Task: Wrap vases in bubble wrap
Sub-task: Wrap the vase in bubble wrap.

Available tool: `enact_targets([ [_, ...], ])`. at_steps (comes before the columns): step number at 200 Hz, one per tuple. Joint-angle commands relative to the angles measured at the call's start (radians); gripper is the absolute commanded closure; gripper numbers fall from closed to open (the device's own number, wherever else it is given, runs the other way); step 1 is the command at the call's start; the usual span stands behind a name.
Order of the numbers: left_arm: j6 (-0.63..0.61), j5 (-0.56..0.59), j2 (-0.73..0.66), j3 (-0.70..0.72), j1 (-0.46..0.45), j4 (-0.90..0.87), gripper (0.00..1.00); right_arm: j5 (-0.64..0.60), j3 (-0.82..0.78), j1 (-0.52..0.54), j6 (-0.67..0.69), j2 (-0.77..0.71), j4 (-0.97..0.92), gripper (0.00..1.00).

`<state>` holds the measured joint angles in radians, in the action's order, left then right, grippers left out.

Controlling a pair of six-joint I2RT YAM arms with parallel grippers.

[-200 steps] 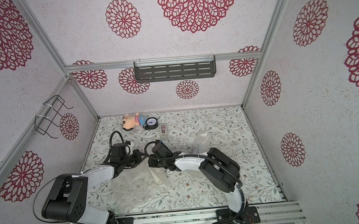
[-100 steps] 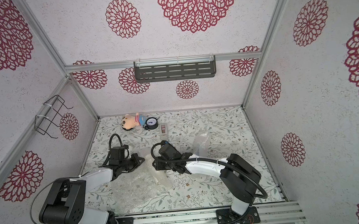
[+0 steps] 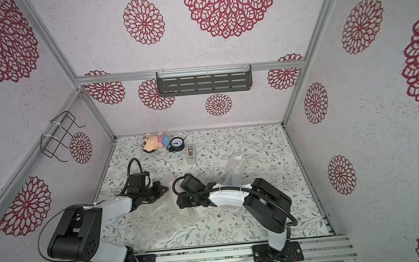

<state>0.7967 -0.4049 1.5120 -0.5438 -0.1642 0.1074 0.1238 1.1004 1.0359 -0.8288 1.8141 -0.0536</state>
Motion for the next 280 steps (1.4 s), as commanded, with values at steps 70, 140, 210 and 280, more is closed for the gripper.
enact_targets([
  [70, -0.012, 0.057, -0.006, -0.013, 0.011, -0.027, 1.00, -0.012, 0.084, 0.057, 0.063, 0.112, -0.087, 0.36],
  [140, -0.031, 0.082, -0.088, -0.064, 0.015, -0.109, 0.77, -0.243, 0.138, 0.058, 0.139, 0.086, -0.282, 0.43],
  [210, 0.060, 0.095, -0.246, -0.024, -0.063, -0.151, 0.68, -0.298, 0.122, 0.061, 0.146, 0.064, -0.282, 0.43],
  [280, 0.124, 0.122, -0.188, 0.024, -0.166, -0.101, 0.73, -0.420, 0.110, 0.061, 0.165, 0.044, -0.346, 0.42],
])
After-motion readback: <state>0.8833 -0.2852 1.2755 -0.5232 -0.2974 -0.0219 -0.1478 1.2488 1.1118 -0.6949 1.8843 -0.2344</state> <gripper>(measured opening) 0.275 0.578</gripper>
